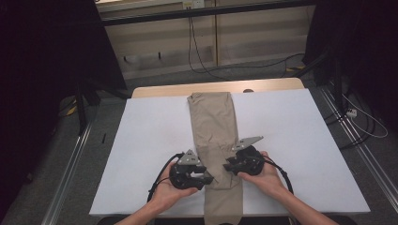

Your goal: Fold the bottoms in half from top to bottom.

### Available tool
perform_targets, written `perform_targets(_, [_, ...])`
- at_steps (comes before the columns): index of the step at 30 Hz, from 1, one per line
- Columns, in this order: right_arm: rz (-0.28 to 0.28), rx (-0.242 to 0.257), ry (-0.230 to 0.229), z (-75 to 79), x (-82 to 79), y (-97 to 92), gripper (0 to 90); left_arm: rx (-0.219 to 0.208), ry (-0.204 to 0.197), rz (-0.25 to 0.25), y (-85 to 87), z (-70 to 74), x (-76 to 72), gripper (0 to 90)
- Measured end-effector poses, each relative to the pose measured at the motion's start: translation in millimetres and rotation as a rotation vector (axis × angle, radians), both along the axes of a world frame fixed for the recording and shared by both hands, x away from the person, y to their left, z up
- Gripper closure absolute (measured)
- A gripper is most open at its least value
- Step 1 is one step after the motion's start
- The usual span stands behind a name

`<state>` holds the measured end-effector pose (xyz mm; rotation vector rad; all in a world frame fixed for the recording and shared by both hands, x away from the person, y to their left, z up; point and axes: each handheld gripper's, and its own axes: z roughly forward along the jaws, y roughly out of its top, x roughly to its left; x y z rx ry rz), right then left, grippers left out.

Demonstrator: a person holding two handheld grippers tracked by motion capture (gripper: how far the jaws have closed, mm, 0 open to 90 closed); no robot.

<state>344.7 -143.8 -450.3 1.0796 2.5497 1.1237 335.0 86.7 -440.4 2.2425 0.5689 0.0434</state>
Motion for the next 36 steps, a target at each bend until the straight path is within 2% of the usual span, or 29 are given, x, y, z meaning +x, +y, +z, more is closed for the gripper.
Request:
perform_targets(2, [0.007, -0.008, -0.020, -2.3, -1.6, 6.2, 55.3, 0.024, -0.008, -0.020, -6.2, -1.6, -1.3, 48.9])
perform_targets(3, [0.008, -0.027, -0.036, -2.1, -3.8, 8.0, 63.0, 0.032, -0.015, -0.027, -7.9, -2.7, -3.5, 50.3])
perform_targets(4, [0.018, -0.027, -0.036, -1.4, -6.1, 8.0, 76.6, 0.046, -0.020, -0.044, -8.5, -3.1, -6.2, 56.0])
perform_targets(5, [0.032, -0.016, -0.025, -1.2, -8.2, 6.5, 84.5, 0.035, -0.021, -0.056, -8.6, -3.9, -9.5, 63.9])
perform_targets(6, [0.038, -0.014, -0.021, -0.9, -11.4, 5.0, 89.5, 0.041, -0.016, -0.073, -8.1, -3.4, -12.2, 76.4])
perform_targets(7, [0.040, -0.011, -0.015, 0.1, -15.2, 2.8, 90.0, 0.037, -0.019, -0.077, -7.4, -3.1, -15.3, 83.6])
perform_targets(8, [0.048, -0.005, -0.006, 1.7, -19.6, 0.3, 90.0, 0.041, -0.017, -0.089, -6.1, -2.3, -17.6, 86.9])
perform_targets(13, [0.058, 0.020, 0.008, 12.8, -49.8, -14.1, 90.0, 0.034, -0.008, -0.099, 5.0, -1.9, -27.0, 89.5])
perform_targets(15, [0.059, 0.025, 0.016, 12.4, -63.6, -18.7, 90.0, 0.037, -0.006, -0.112, 10.4, -0.8, -31.3, 89.6])
perform_targets(17, [0.071, 0.021, 0.032, 10.0, -75.0, -22.5, 90.0, 0.040, -0.020, -0.104, 14.2, 1.0, -37.5, 89.5])
perform_targets(20, [0.068, 0.009, 0.054, 7.0, -86.0, -27.2, 88.4, 0.029, 0.000, -0.116, 20.1, 2.8, -45.2, 90.0])
perform_targets(22, [0.059, 0.009, 0.064, 6.5, -89.1, -29.9, 77.0, 0.025, 0.004, -0.128, 21.9, 3.4, -49.6, 86.0])
perform_targets(24, [0.042, 0.021, 0.054, 9.1, -86.5, -32.5, 73.9, 0.013, 0.003, -0.115, 20.3, 5.5, -48.6, 78.0])
perform_targets(25, [0.032, 0.031, 0.042, 11.0, -82.6, -34.0, 70.1, 0.001, -0.005, -0.109, 17.7, 7.4, -45.3, 77.5])
perform_targets(26, [0.010, 0.037, 0.034, 13.1, -77.9, -35.4, 65.8, -0.005, -0.026, -0.100, 14.3, 9.8, -40.3, 73.6])
perform_targets(28, [-0.028, 0.020, 0.005, 15.7, -66.1, -37.0, 62.0, -0.009, -0.044, -0.070, 3.4, 12.1, -25.7, 58.2])
perform_targets(30, [-0.062, 0.008, -0.012, 15.2, -53.0, -38.9, 58.5, -0.003, -0.045, -0.050, -8.7, 10.1, -8.5, 55.4])
perform_targets(32, [-0.065, -0.017, -0.008, 11.3, -40.0, -39.0, 57.4, 0.007, -0.054, -0.014, -20.8, 3.6, 8.2, 46.2])
perform_targets(33, [-0.076, -0.027, -0.005, 8.8, -34.7, -38.9, 56.5, 0.012, -0.037, -0.011, -25.7, -0.2, 15.8, 45.2])
perform_targets(34, [-0.075, -0.029, 0.004, 5.8, -30.3, -38.2, 56.6, 0.014, -0.039, -0.014, -29.9, -3.5, 21.2, 45.6])
perform_targets(36, [-0.070, -0.041, 0.011, 0.4, -26.3, -36.2, 56.1, 0.029, -0.079, -0.038, -37.1, -8.1, 26.1, 46.1])
